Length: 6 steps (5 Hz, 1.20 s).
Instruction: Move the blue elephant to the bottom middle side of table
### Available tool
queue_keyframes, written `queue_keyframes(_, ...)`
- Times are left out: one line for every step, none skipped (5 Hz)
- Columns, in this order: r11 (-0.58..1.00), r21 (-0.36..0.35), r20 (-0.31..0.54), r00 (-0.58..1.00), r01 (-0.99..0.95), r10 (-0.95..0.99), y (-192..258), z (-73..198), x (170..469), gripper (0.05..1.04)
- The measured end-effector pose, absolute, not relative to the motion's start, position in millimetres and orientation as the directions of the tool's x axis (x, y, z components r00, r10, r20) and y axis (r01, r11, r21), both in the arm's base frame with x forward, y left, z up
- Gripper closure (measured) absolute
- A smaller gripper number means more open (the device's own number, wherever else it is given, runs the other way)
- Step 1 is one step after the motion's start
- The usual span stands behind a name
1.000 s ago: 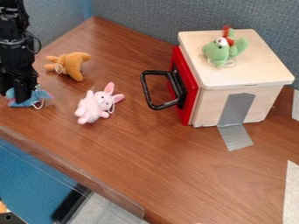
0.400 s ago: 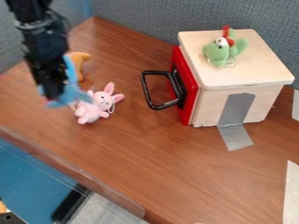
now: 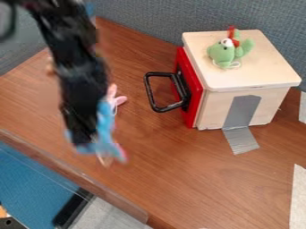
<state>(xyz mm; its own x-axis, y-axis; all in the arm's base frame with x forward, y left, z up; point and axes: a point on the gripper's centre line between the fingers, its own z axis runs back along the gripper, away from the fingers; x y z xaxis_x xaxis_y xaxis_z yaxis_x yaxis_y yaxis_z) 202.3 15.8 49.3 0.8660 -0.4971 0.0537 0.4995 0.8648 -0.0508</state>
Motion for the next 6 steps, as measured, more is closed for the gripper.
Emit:
queue_keyframes(0.850, 0.001, 0.042, 0.849, 0.527, -0.527, 0.2, 32.3, 200.1, 0.961)
queue_keyframes(0.862, 0.020, 0.029, 0.861, 0.507, -0.508, -7.2, 18.7, 205.0, 0.917)
queue_keyframes(0.871, 0.029, 0.022, 0.871, 0.490, -0.490, -8.0, 15.7, 210.6, 0.682)
queue_keyframes(0.876, 0.032, 0.030, 0.875, 0.482, -0.482, -8.4, 18.7, 214.5, 0.363)
queue_keyframes(0.879, 0.029, 0.074, 0.875, 0.477, -0.478, -10.7, 42.6, 216.3, 0.105)
queue_keyframes(0.908, 0.004, 0.141, 0.898, 0.419, -0.416, 0.4, 80.9, 215.4, 0.078)
